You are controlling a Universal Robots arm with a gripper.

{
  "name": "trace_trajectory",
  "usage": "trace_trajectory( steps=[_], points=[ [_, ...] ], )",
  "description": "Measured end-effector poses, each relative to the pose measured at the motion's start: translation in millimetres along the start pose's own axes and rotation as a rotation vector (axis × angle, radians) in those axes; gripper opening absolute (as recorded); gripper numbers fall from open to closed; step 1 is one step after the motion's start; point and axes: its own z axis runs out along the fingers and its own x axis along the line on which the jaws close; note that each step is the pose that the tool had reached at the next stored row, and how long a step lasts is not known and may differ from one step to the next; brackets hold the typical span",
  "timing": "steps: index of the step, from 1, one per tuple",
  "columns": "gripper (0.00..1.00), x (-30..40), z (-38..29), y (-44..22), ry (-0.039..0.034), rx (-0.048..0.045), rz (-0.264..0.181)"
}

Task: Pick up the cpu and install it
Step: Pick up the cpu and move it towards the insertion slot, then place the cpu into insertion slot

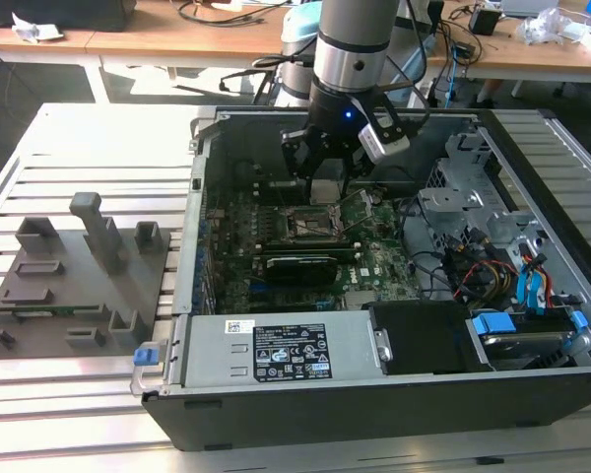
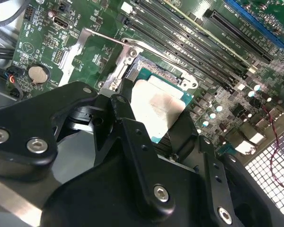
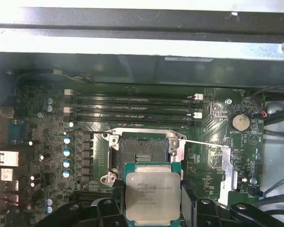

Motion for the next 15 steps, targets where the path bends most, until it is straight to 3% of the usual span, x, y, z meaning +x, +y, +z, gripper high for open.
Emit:
trace_trajectory(
  steps=[13, 15],
  points=[
    [0.55, -0.1, 0.3, 0.0, -0.0001, -0.0001, 0.0],
    [0.55, -0.1, 0.3, 0.0, 0.0003, 0.002, 0.016]
  ],
)
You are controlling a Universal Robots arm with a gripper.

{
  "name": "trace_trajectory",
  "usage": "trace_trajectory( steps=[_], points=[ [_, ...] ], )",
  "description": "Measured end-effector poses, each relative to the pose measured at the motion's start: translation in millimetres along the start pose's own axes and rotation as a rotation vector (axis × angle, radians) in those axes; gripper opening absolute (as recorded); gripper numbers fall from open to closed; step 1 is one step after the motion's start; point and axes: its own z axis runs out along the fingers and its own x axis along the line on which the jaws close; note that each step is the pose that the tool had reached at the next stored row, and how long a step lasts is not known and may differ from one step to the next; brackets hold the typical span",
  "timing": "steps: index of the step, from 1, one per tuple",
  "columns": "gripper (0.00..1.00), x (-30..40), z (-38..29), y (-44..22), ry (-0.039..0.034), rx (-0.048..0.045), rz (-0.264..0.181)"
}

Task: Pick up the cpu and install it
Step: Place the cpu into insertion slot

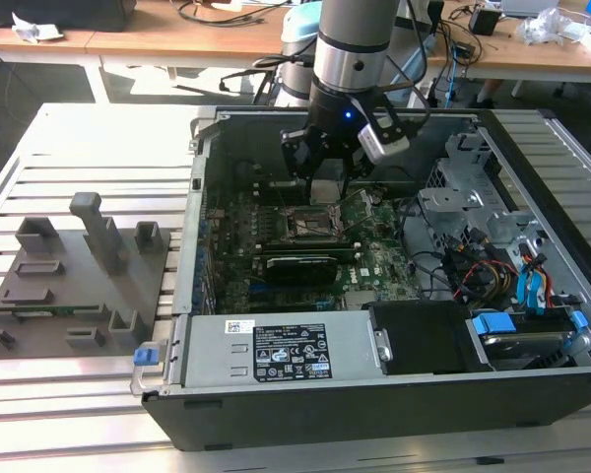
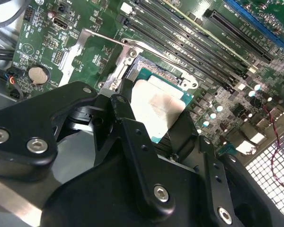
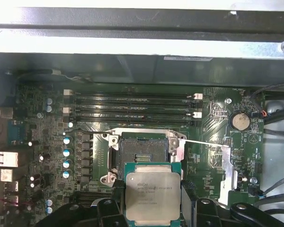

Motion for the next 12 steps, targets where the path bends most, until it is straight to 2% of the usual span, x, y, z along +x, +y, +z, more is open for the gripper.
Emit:
trace_trajectory(
  steps=[5, 7, 9, 12],
  points=[
    [0.55, 0.0, 0.1, 0.0, 0.0018, 0.0008, 0.069],
    [0.55, 0.0, 0.3, 0.0, 0.0027, 0.0043, 0.11],
    [0.55, 0.0, 0.4, 0.0, 0.0045, 0.0082, 0.181],
    [0.55, 0.0, 0.5, 0.0, 0.0058, 0.0108, 0.23]
  ],
)
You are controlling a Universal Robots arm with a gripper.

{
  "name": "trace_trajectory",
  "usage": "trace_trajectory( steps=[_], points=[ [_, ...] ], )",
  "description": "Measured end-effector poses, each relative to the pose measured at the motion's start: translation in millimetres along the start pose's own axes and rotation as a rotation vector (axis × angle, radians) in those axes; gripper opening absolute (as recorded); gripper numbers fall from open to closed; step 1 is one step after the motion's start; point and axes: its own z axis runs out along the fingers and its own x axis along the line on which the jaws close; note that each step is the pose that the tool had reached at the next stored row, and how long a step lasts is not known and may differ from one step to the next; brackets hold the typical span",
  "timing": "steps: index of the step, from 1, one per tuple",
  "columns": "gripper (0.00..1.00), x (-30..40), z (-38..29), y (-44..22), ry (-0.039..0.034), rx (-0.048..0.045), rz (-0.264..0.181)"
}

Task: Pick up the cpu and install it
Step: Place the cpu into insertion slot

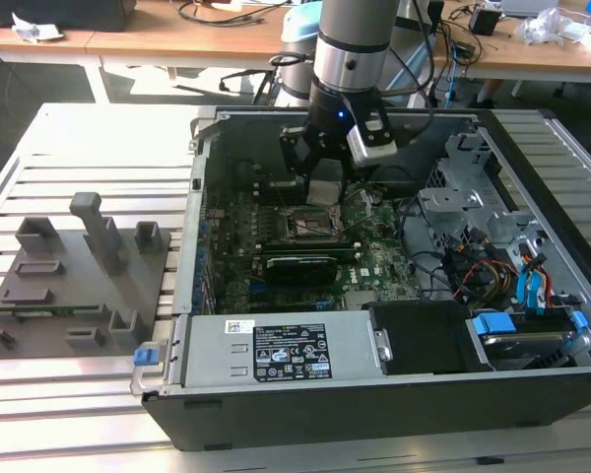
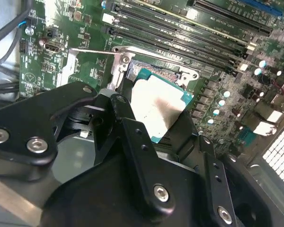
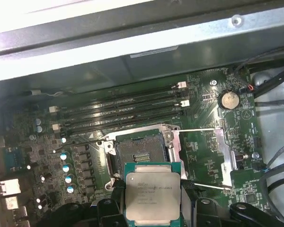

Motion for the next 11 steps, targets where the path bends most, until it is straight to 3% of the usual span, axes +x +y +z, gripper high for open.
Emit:
trace_trajectory(
  steps=[3, 11],
  points=[
    [0.55, 0.0, 0.1, 0.0, 0.002, 0.0016, 0.067],
    [0.55, 0.0, 0.4, 0.0, 0.0057, 0.0019, 0.169]
  ],
)
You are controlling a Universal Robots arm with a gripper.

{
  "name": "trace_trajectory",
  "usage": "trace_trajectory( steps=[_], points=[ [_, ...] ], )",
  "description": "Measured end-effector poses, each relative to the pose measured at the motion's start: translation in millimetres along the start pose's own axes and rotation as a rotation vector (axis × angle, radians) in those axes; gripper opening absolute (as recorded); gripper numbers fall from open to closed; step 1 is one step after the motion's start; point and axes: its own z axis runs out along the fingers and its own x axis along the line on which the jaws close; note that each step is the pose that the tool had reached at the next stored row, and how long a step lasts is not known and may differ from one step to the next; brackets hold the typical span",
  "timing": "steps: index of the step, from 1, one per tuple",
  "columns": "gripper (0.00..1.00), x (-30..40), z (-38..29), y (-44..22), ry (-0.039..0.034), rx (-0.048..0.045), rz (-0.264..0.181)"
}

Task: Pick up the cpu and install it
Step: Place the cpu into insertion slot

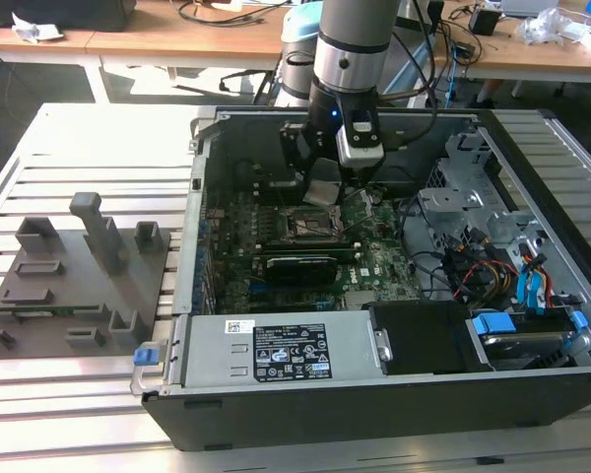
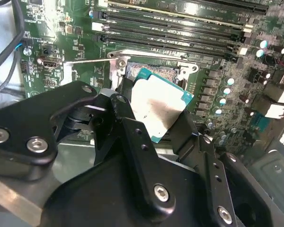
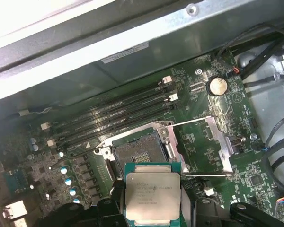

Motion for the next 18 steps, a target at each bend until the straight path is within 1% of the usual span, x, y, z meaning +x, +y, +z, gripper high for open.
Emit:
trace_trajectory(
  steps=[1, 18],
  points=[
    [0.55, 0.0, 0.1, 0.0, 0.001, -0.0001, 0.025],
    [0.55, 0.0, 0.7, 0.0, 0.0101, -0.0013, 0.252]
  ],
)
